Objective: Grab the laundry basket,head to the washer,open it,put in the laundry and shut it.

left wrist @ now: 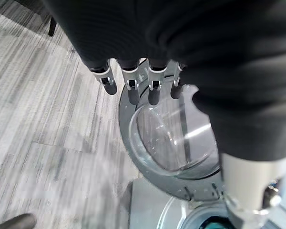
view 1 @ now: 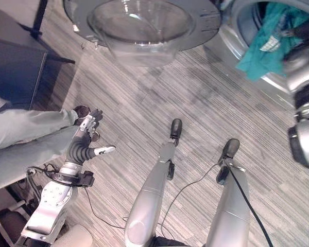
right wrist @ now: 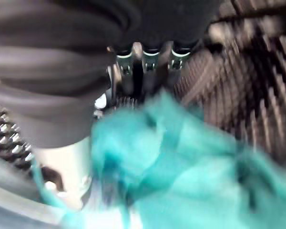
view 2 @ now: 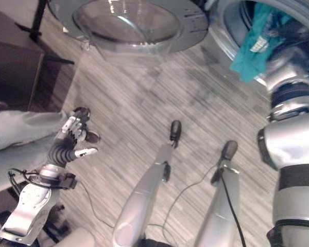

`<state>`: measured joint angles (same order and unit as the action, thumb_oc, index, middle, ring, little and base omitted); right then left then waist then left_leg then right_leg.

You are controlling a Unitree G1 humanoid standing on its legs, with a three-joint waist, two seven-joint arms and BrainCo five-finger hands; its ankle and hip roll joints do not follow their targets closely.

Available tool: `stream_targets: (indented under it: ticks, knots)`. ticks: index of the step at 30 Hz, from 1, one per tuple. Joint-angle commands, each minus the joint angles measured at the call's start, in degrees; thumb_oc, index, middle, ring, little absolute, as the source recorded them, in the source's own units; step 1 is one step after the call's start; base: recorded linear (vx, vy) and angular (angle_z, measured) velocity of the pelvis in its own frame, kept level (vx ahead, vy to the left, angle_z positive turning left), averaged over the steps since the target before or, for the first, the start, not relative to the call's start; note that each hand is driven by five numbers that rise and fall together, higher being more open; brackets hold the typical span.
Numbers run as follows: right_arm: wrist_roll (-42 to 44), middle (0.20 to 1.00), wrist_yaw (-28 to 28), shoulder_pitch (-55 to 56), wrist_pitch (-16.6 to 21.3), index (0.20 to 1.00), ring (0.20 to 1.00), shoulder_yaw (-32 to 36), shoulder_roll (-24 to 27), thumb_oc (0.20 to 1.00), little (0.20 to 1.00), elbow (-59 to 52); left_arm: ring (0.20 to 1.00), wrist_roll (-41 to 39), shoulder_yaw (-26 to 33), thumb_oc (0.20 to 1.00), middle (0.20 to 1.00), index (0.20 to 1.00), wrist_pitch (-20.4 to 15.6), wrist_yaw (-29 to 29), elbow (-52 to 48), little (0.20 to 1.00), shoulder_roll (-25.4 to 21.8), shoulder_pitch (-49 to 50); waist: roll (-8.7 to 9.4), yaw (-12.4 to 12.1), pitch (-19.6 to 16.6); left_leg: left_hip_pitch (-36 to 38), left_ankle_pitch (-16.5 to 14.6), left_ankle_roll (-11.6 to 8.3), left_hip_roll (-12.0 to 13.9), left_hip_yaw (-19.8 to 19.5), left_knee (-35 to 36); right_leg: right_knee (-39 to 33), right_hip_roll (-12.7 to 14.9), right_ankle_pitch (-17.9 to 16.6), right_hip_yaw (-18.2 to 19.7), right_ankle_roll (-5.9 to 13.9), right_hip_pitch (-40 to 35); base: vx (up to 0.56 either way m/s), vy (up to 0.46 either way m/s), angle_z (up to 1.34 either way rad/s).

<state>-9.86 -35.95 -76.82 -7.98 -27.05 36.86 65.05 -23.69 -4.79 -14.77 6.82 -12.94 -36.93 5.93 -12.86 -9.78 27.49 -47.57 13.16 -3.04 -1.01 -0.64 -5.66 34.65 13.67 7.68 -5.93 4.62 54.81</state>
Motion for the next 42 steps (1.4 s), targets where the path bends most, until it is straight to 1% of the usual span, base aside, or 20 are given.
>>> stream_targets:
  ticks: [1, 2, 4, 7, 9, 13, 14, 16, 17, 20, 21, 22, 25, 26, 28, 32, 35, 37, 40, 42]
  knots:
    - [-6.0, 1.0, -9.2, 5.2, -1.3, 1.0, 1.0, -0.1, -0.7, 1.0, 1.0, -12.5, 1.0, 1.2, 3.4, 1.0, 1.0, 1.0, -3.2, 3.7, 0.3, 1.0, 0.9, 0.2, 1.48, 0.7, 2.3, 0.4, -15.9, 1.72, -0.9, 1.0, -7.7, -16.5, -1.1, -6.0, -0.8, 0.08, -3.7, 0.01, 0.014, -0.08]
    - [-8.7, 1.0, -9.7, 7.9, -2.1, 1.0, 1.0, 1.3, -2.3, 1.0, 1.0, -16.1, 1.0, 1.3, 3.4, 1.0, 1.0, 1.0, -3.4, 3.7, 0.2, 1.0, 0.9, 0.9, 1.42, 0.9, 2.3, 0.3, -16.0, 1.82, -0.9, 1.1, -7.8, -16.6, -1.1, -6.1, -0.8, -0.01, -3.7, 0.02, 0.019, -0.17]
    - [-12.4, 1.0, -9.9, 11.6, -2.5, 1.0, 1.0, 2.6, -6.2, 1.0, 1.0, -20.3, 1.0, 1.2, 3.2, 1.0, 1.0, 1.0, -3.8, 3.9, 0.0, 1.0, 0.7, 1.8, 1.18, 1.2, 2.3, -0.2, -16.2, 1.99, -0.8, 1.1, -8.0, -16.5, -1.2, -6.3, -0.6, -0.11, -3.3, 0.02, 0.023, -0.22]
    - [-14.7, 1.0, -10.6, 16.4, -1.7, 1.0, 1.0, 3.6, -11.3, 1.0, 1.0, -21.9, 1.0, 1.2, 2.3, 1.0, 1.0, 1.0, -4.4, 4.1, -0.3, 1.0, -0.1, 2.9, 1.28, 1.6, 2.3, -0.8, -16.4, 2.22, -0.7, 1.3, -8.8, -16.3, -1.1, -6.5, -0.2, -0.21, -2.8, 0.0, 0.008, -0.03]
    - [-15.8, 1.0, -12.1, 19.0, -1.4, 1.0, 1.0, 2.8, -12.7, 1.0, 1.0, -22.3, 1.0, 1.1, 2.1, 1.0, 1.0, 1.0, -5.0, 4.5, -0.9, 1.0, -0.8, 3.5, 1.29, 1.8, 2.3, -1.1, -16.5, 2.27, -0.7, 1.4, -9.0, -16.2, -1.1, -6.7, -0.1, -0.21, -2.6, 0.0, 0.0, 0.0]
    - [-22.0, 1.0, -14.8, 26.9, -2.6, 1.0, 1.0, 0.7, -13.4, 1.0, 1.0, -25.6, 1.0, 1.4, 2.0, 1.0, 1.0, 1.0, -5.6, 5.9, -2.2, 1.0, -1.5, 5.8, 1.34, 2.5, 2.3, -1.4, -16.7, 2.25, -0.7, 1.6, -9.6, -16.2, -1.1, -6.8, 0.1, -0.19, -2.6, 0.02, 0.004, 0.0]
    - [-23.4, 1.0, -15.0, 29.8, -2.5, 1.0, 1.0, 0.2, -13.8, 1.0, 1.0, -26.9, 1.0, 1.9, 1.9, 1.0, 1.0, 1.0, -5.6, 6.2, -2.4, 1.0, -1.8, 6.5, 1.39, 2.7, 2.3, -0.4, -18.1, 1.93, -0.5, 1.2, -9.7, -15.9, -1.3, -5.5, 0.7, 0.29, -3.4, 0.08, 0.014, 0.0]
    - [-23.7, 1.0, -14.0, 34.8, -1.4, 1.0, 1.0, -0.4, -15.5, 1.0, 1.0, -28.1, 1.0, 2.4, 1.5, 1.0, 1.0, 1.0, -5.7, 7.0, -2.7, 1.0, -2.1, 7.1, 1.61, 3.3, 2.3, -0.4, -18.4, 1.9, -0.4, 1.2, -10.0, -15.7, -1.2, -5.4, 0.7, 0.36, -3.5, 0.04, 0.007, 0.01]
    - [-22.4, 1.0, -13.1, 37.5, -0.1, 1.0, 1.0, -0.4, -16.9, 1.0, 1.0, -28.0, 1.0, 2.5, 1.2, 1.0, 1.0, 1.0, -5.7, 7.4, -2.6, 1.0, -2.2, 7.3, 1.87, 3.7, 2.3, -0.5, -18.5, 1.9, -0.3, 1.3, -10.2, -15.7, -1.1, -5.4, 0.6, 0.37, -3.5, 0.01, -0.002, -0.03]
    - [-13.1, 1.0, -9.6, 39.9, 4.0, 1.0, 1.0, 0.1, -21.9, 1.0, 1.0, -20.5, 1.0, 2.0, -0.6, 1.0, 1.0, 1.0, -5.8, 8.2, -1.9, 1.0, -2.1, 6.7, 2.27, 4.6, 2.3, -1.4, -18.6, 1.98, -0.1, 1.2, -10.8, -15.6, -1.0, -5.6, 0.5, 0.43, -3.1, 0.0, -0.007, -0.03]
    - [-7.7, 1.0, -8.2, 38.8, 5.8, 1.0, 1.0, 1.2, -23.6, 1.0, 1.0, -15.8, 1.0, 1.7, -1.0, 1.0, 1.0, 1.0, -6.0, 8.0, -1.7, 1.0, -2.4, 6.2, 2.21, 4.7, 2.3, -1.7, -18.6, 1.98, -0.1, 1.2, -11.0, -15.5, -1.0, -5.7, 0.4, 0.38, -2.9, 0.0, 0.0, 0.0]
    - [3.0, 1.0, -6.0, 36.0, 9.1, 1.0, 1.0, 3.3, -25.6, 1.0, 1.0, -8.8, 1.0, 1.4, -1.8, 1.0, 1.0, 1.0, -6.1, 8.1, -1.1, 1.0, -3.0, 5.4, 1.97, 4.6, 2.3, -2.1, -18.6, 1.98, -0.1, 1.3, -11.2, -15.4, -1.0, -5.7, 0.5, 0.36, -2.6, 0.0, 0.0, 0.0]
    - [20.4, 1.0, -1.0, 29.8, 15.4, 1.0, 1.0, 8.2, -26.1, 1.0, 1.0, -2.2, 1.0, 0.7, -1.8, 1.0, 1.0, 1.0, -6.2, 6.9, 0.0, 1.0, -4.3, 4.7, 1.39, 3.7, 2.3, -2.8, -18.6, 1.94, -0.2, 1.2, -11.5, -14.8, -1.0, -5.3, 0.5, 0.28, -1.8, -0.01, -0.023, -0.08]
    - [26.1, 1.0, 1.1, 27.8, 16.8, 1.0, 1.0, 10.3, -25.8, 1.0, 1.0, -0.7, 1.0, 0.3, -1.7, 1.0, 1.0, 1.0, -6.3, 6.3, 0.3, 1.0, -4.5, 4.5, 1.15, 3.3, 2.3, -3.0, -18.6, 1.93, -0.2, 1.2, -11.5, -14.5, -1.1, -5.1, 0.6, 0.24, -1.5, 0.0, -0.035, -0.06]
    - [34.4, 1.0, 4.2, 24.2, 18.6, 1.0, 1.0, 13.6, -23.9, 1.0, 1.0, 2.3, 1.0, 0.0, -1.6, 1.0, 1.0, 1.0, -6.5, 5.3, 1.0, 1.0, -4.7, 4.4, 0.45, 2.3, 2.3, -3.5, -18.7, 1.99, -0.3, 1.0, -11.7, -13.7, -0.9, -4.7, 0.7, 0.26, -0.7, 0.0, -0.015, -0.02]
    - [46.8, 1.0, 7.0, 18.8, 22.0, 1.0, 1.0, 18.9, -18.9, 1.0, 1.0, 5.5, 1.0, -1.3, -1.1, 1.0, 1.0, 1.0, -6.7, 3.6, 1.5, 1.0, -4.2, 4.2, -0.79, 0.6, 2.3, -4.7, -18.5, 1.86, -0.3, 0.7, -12.0, -12.3, -0.8, -3.7, 0.6, 0.24, 0.7, 0.0, -0.025, 0.06]
    - [57.5, 1.0, 10.6, 15.8, 24.9, 1.0, 1.0, 22.2, -15.5, 1.0, 1.0, 7.2, 1.0, -2.3, -1.6, 1.0, 1.0, 1.0, -6.6, 2.1, 1.8, 1.0, -4.0, 3.2, -1.76, -1.0, 2.3, -5.5, -18.2, 1.68, -0.4, 0.2, -11.9, -11.4, -0.7, -3.0, 0.1, 0.31, 1.8, 0.01, -0.047, 0.1]
    - [63.0, 1.0, 12.4, 14.0, 26.3, 1.0, 1.0, 23.7, -13.1, 1.0, 1.0, 7.6, 1.0, -2.8, -2.3, 1.0, 1.0, 1.0, -6.6, 1.4, 2.1, 1.0, -3.8, 2.1, -2.33, -1.9, 2.3, -6.1, -18.0, 1.46, -0.4, -0.2, -11.8, -10.9, -0.5, -2.5, -0.3, 0.38, 2.3, 0.0, -0.054, 0.12]
    - [66.9, 1.0, 13.8, 12.7, 27.3, 1.0, 1.0, 24.6, -11.1, 1.0, 1.0, 8.4, 1.0, -3.1, -2.8, 1.0, 1.0, 1.0, -6.8, 1.0, 2.2, 1.0, -3.8, 1.3, -2.76, -2.7, 2.3, -6.5, -17.5, 1.23, -0.5, -0.7, -11.5, -10.7, -0.4, -2.2, -0.6, 0.45, 2.9, 0.0, -0.041, 0.17]
    - [71.5, 1.0, 15.6, 11.4, 28.4, 1.0, 1.0, 25.8, -9.5, 1.0, 1.0, 8.3, 1.0, -4.3, -3.6, 1.0, 1.0, 1.0, -6.8, -0.1, 1.9, 1.0, -3.5, 0.7, -3.24, -3.6, 2.3, -7.1, -17.0, 0.97, -0.7, -1.2, -11.1, -10.2, -0.4, -1.8, -0.9, 0.47, 3.5, 0.0, -0.057, 0.21]
